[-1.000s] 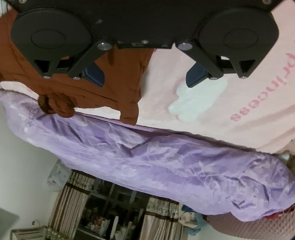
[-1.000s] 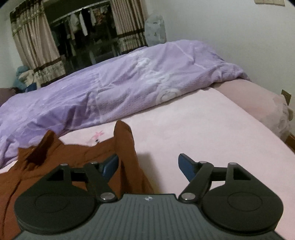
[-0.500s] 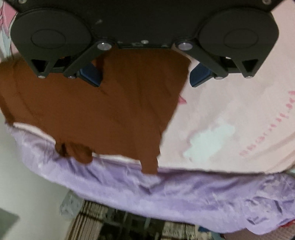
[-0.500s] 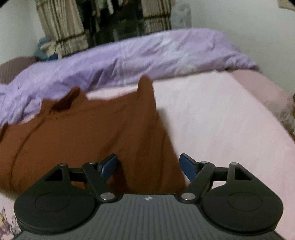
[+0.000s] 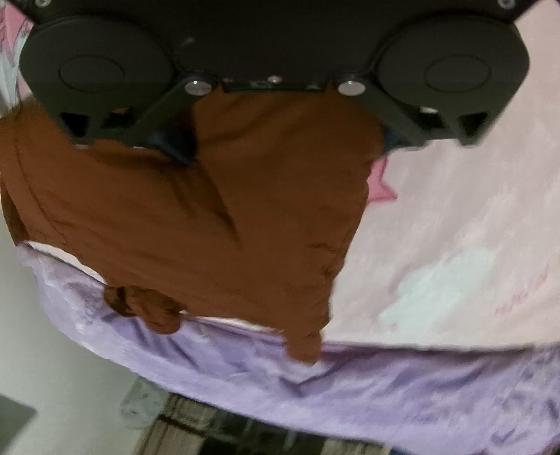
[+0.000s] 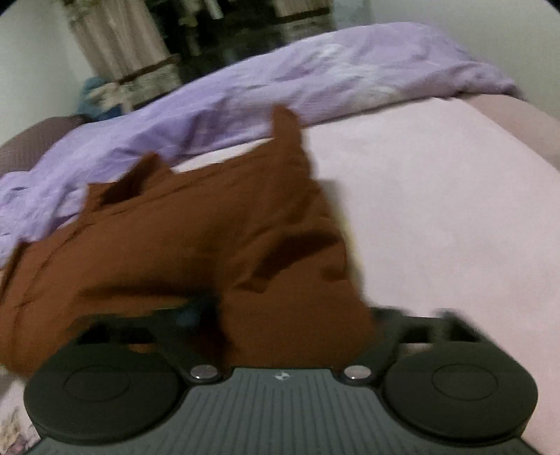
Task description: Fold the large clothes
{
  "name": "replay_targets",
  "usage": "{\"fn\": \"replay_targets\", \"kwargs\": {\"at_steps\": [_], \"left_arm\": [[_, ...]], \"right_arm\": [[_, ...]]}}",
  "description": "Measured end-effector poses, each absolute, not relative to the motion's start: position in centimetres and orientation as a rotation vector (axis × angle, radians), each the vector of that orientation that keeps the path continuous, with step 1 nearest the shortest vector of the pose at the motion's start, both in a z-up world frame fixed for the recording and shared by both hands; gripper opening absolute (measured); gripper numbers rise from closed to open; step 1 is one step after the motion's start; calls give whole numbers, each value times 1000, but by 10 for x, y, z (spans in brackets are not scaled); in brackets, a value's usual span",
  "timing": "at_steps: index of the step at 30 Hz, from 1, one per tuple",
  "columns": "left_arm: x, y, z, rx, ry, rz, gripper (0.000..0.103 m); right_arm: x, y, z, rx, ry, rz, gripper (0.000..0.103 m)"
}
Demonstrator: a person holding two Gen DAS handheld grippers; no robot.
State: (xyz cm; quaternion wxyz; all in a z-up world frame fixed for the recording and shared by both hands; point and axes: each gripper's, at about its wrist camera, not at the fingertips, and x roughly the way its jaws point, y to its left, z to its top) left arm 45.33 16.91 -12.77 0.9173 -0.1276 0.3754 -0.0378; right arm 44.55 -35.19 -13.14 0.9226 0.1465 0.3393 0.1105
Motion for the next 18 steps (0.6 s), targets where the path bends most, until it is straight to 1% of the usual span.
{"fn": "replay_targets", "kwargs": {"at_steps": [1,2,3,4,6,7,9,13,16,18], "left_arm": [[450,166,-123,-260,756,-87,51],[446,164,-117,-237,741,-55,41],[443,164,-111,-225,729,-39,30],[438,167,-103,-246,712,-35,24],[422,170,-84,-252,673,-39,18],[414,170,-74,-242,649,-38,18],[391,170,-51,-231,602,-51,17],[334,166,-15,-201,550,-30,17],[280,167,-8,-227,554,-34,18],[254,170,-24,-251,608,-29,19]], "right_arm": [[443,-348,-127,280,689,220,32],[438,-342,-121,225,671,207,24],[432,-337,-114,185,654,200,22],[426,-334,-106,160,644,190,21],[411,-337,-85,185,610,187,18],[401,-342,-73,226,593,202,16],[384,-351,-53,281,573,236,16],[336,-345,-26,219,565,240,15],[297,-349,-26,239,581,261,15],[287,-355,-40,269,625,257,16]]}}
